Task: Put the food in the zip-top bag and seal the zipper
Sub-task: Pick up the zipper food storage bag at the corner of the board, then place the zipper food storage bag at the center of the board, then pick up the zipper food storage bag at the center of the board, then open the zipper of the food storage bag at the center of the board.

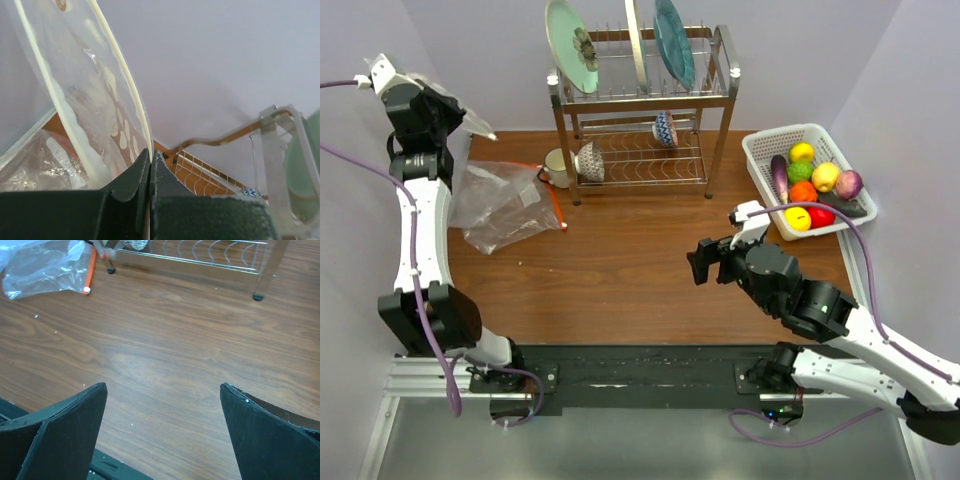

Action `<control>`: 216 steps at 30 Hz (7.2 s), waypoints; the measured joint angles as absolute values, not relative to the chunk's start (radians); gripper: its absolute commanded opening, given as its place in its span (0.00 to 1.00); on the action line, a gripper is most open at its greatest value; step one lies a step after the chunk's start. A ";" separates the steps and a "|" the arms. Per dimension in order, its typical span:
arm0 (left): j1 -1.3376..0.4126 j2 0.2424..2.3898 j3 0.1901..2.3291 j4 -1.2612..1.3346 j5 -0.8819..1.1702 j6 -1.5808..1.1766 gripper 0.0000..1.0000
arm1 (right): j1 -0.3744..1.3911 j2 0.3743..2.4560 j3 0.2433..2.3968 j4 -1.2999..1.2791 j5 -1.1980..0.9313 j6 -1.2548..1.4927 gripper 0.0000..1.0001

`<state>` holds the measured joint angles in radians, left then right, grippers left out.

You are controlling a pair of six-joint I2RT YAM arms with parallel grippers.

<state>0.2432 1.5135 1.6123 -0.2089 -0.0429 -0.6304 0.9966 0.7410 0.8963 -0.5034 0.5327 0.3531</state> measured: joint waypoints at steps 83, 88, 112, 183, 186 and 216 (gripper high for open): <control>-0.939 1.400 0.971 -0.495 -0.331 -0.299 0.69 | 0.994 0.433 0.327 -0.172 0.544 1.029 0.80; -0.993 1.490 0.968 -0.457 -0.397 -0.268 0.67 | 0.994 0.413 0.344 -0.222 0.567 1.008 0.80; -1.023 1.683 0.922 -0.421 -0.564 -0.253 0.00 | 0.994 0.373 0.374 -0.284 0.593 0.978 0.80; -1.028 1.454 1.505 -0.968 -0.784 -0.409 0.00 | 0.992 1.087 0.884 -0.247 0.430 0.696 0.00; -1.028 1.463 1.573 -1.036 -0.863 -0.409 0.00 | 0.987 1.100 0.884 -0.266 0.430 0.699 0.00; -0.823 1.637 1.530 -0.720 -0.480 -0.168 0.00 | 0.824 1.111 0.829 -0.221 0.299 0.613 0.51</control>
